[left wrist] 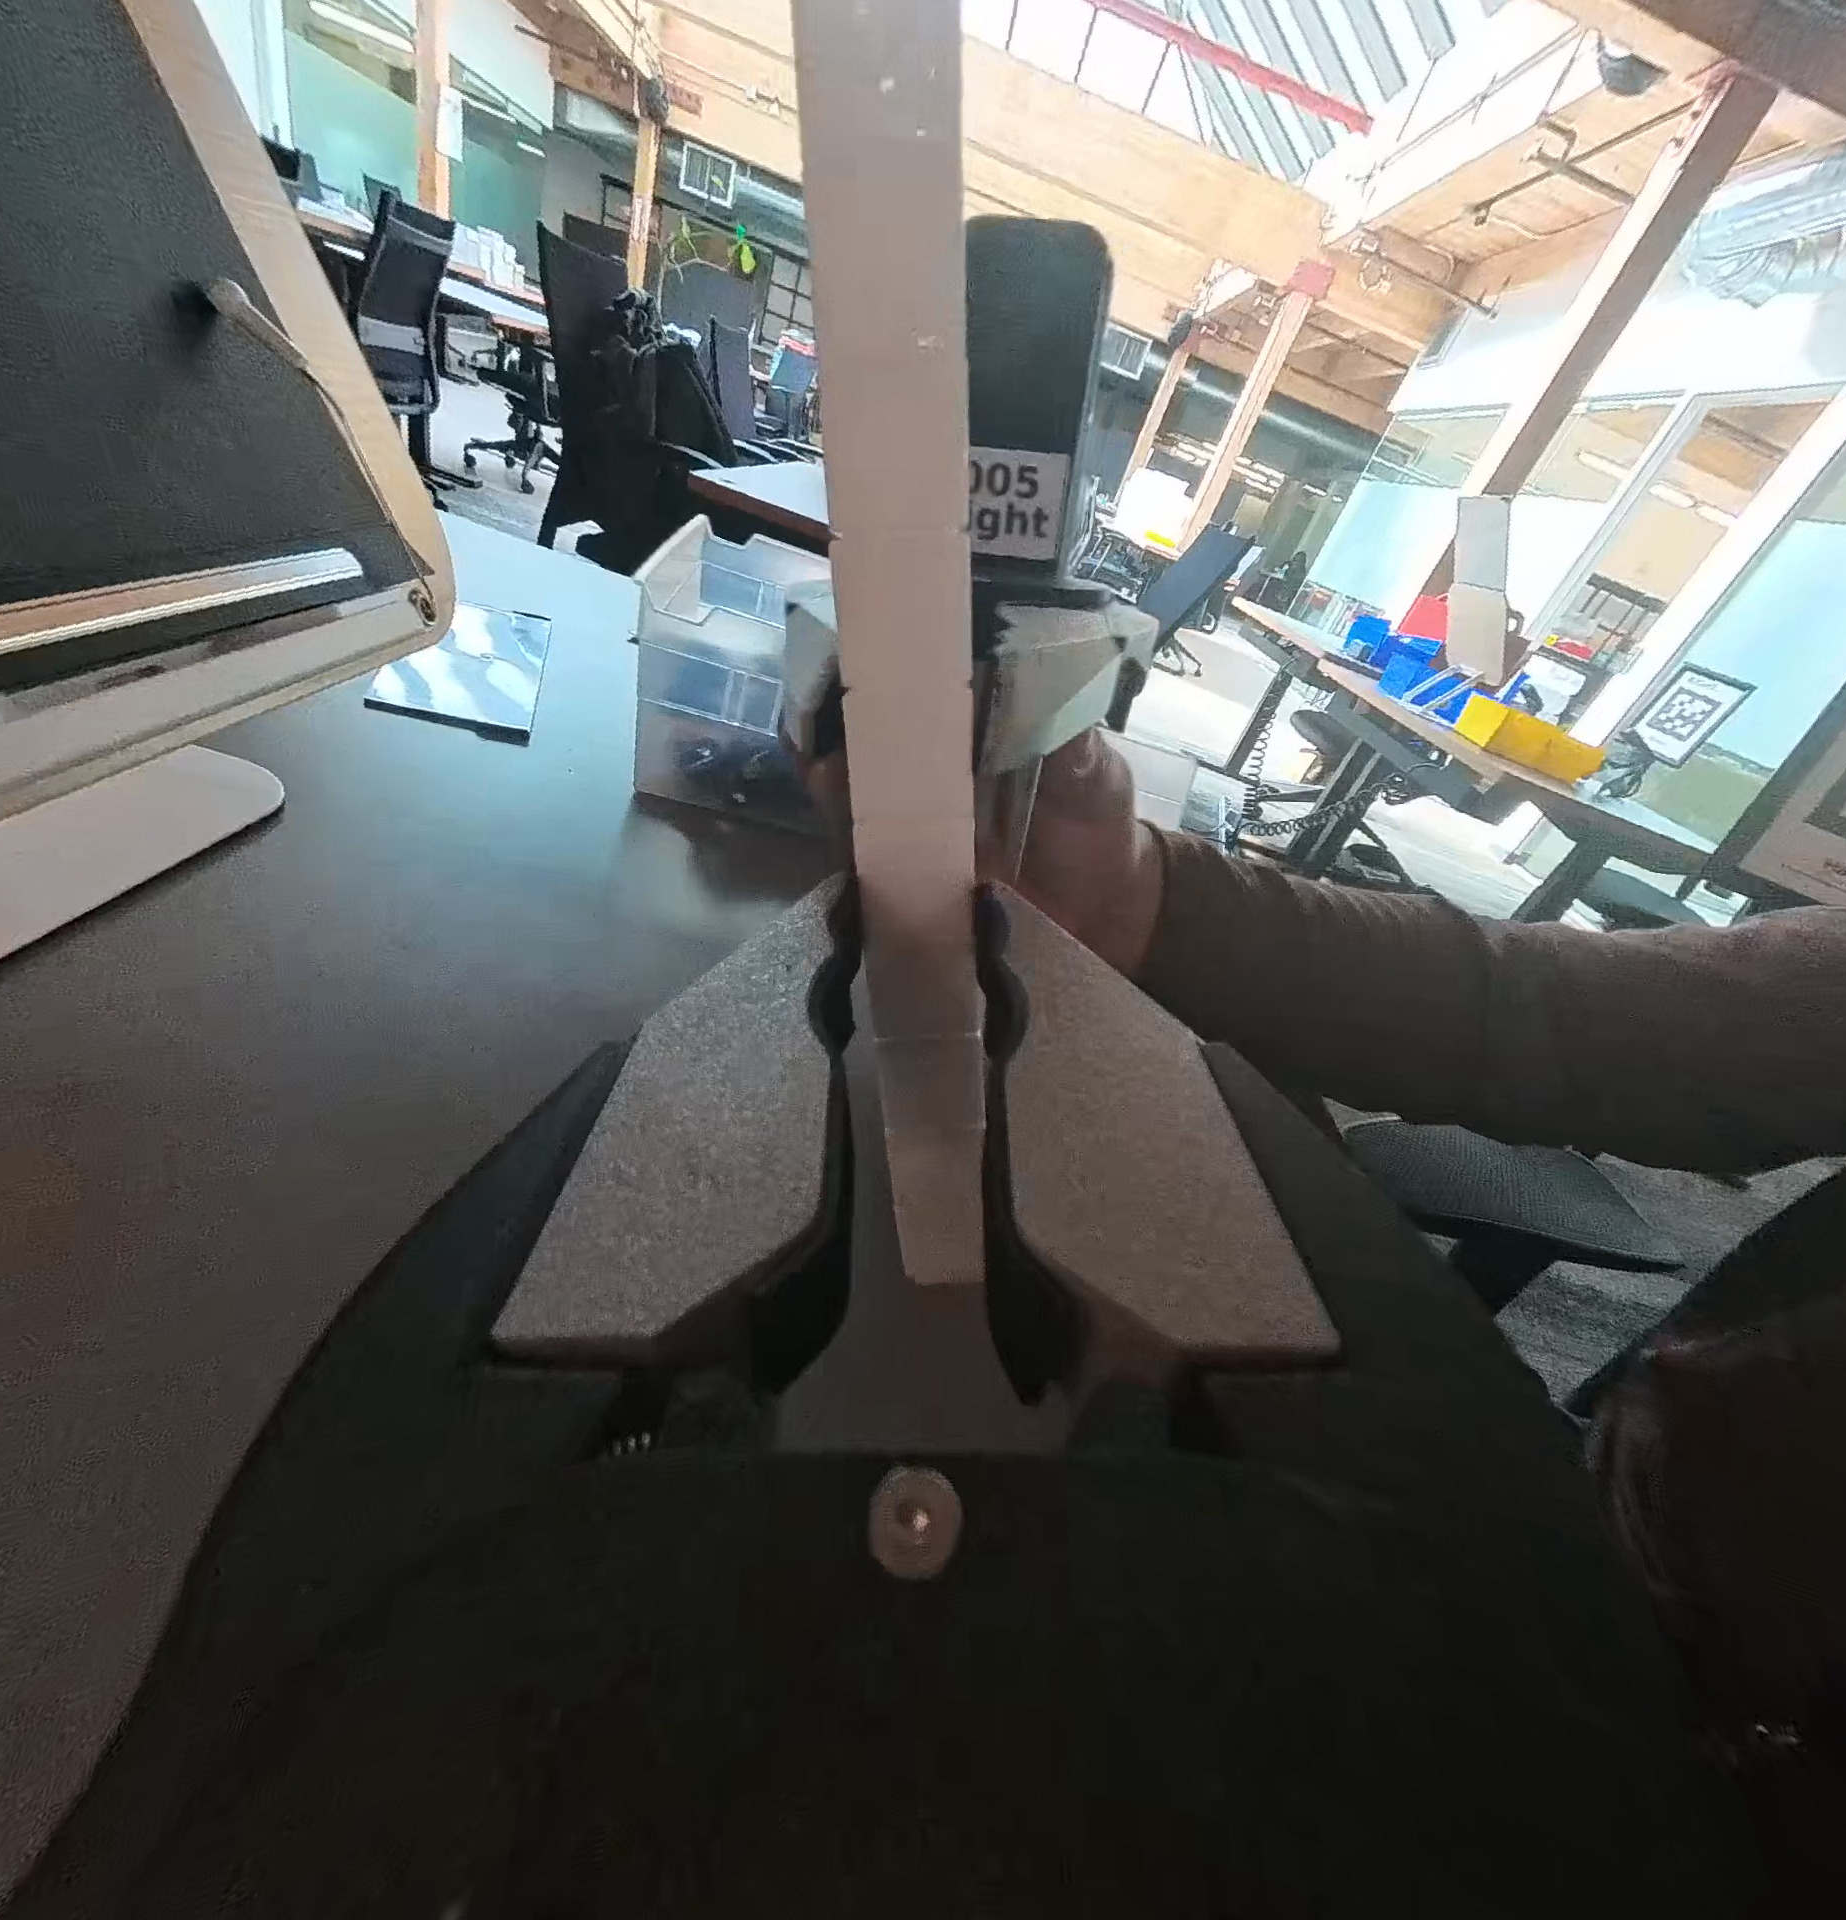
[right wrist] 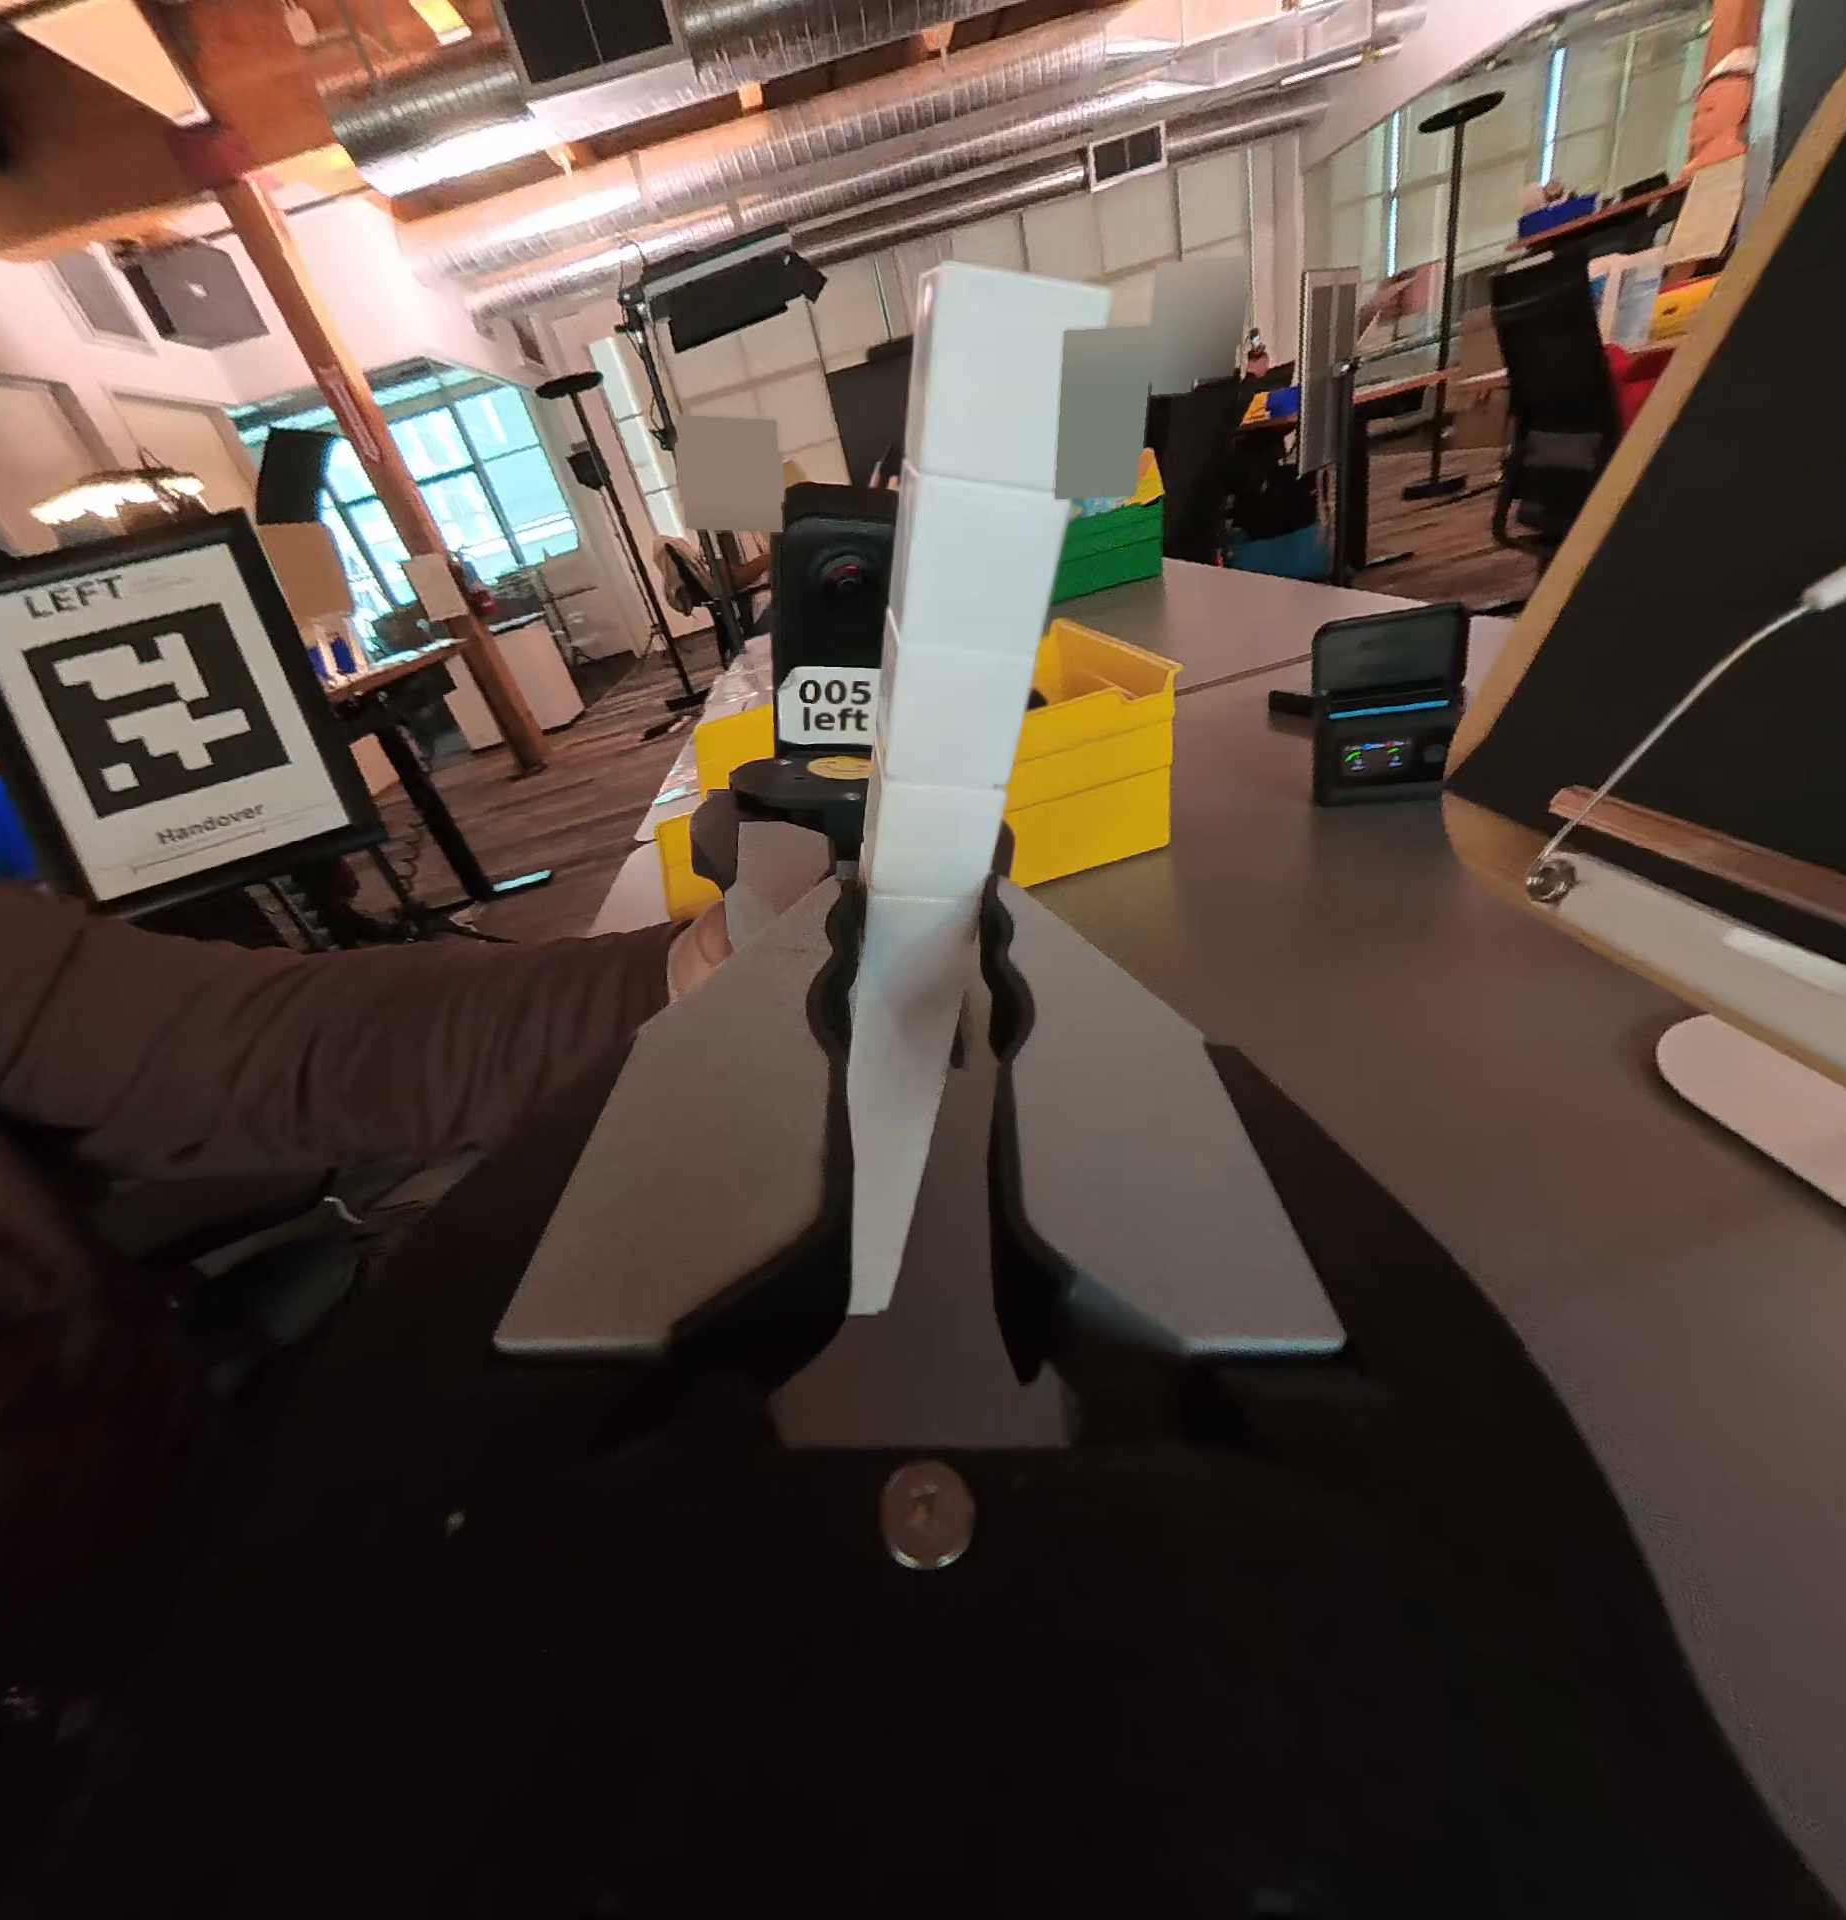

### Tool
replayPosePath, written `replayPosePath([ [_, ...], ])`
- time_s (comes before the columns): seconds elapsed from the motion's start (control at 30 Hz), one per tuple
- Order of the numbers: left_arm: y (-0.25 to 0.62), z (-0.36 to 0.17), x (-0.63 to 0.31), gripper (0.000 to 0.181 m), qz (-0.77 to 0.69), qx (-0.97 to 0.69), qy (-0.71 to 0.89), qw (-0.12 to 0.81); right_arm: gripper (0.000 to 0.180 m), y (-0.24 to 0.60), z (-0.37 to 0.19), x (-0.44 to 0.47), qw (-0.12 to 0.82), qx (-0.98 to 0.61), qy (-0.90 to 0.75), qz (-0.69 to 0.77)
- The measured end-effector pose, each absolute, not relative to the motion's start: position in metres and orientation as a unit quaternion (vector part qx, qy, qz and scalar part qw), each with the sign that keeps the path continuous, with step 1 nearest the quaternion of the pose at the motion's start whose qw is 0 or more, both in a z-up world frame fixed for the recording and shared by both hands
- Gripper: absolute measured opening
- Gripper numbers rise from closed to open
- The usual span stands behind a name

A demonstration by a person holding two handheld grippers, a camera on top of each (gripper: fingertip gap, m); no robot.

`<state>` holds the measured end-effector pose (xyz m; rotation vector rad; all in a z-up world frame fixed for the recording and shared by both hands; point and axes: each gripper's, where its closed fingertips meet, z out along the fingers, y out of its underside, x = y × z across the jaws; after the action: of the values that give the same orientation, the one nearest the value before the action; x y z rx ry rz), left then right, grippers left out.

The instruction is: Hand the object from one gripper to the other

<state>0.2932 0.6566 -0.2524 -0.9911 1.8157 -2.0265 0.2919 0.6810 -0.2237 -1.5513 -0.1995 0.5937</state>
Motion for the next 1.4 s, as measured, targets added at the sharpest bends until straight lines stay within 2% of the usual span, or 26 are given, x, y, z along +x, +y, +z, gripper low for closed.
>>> replayPosePath([
  [0.37,0.650,-0.266,0.294,0.020,-0.662,-0.352,0.651,0.120,0.018,0.682,-0.235,0.283,0.652,-0.704,-0.078,0.272],
  [0.7,0.650,-0.258,0.292,0.020,-0.677,-0.349,0.638,0.117,0.018,0.675,-0.223,0.289,0.672,-0.681,-0.066,0.284],
  [0.77,0.649,-0.260,0.291,0.035,-0.679,-0.351,0.637,0.102,0.018,0.671,-0.217,0.294,0.682,-0.669,-0.055,0.292],
  [1.1,0.650,-0.266,0.298,0.056,-0.677,-0.373,0.628,0.092,0.018,0.673,-0.220,0.298,0.683,-0.665,-0.041,0.300],
  [1.13,0.649,-0.266,0.298,0.053,-0.677,-0.370,0.630,0.092,0.018,0.674,-0.221,0.296,0.682,-0.666,-0.043,0.299],
  [1.2,0.646,-0.264,0.294,0.019,-0.677,-0.352,0.638,0.103,0.018,0.676,-0.222,0.293,0.681,-0.667,-0.048,0.299],
  [1.4,0.647,-0.262,0.291,0.019,-0.670,-0.348,0.646,0.113,0.018,0.674,-0.219,0.293,0.687,-0.663,-0.053,0.293],
])
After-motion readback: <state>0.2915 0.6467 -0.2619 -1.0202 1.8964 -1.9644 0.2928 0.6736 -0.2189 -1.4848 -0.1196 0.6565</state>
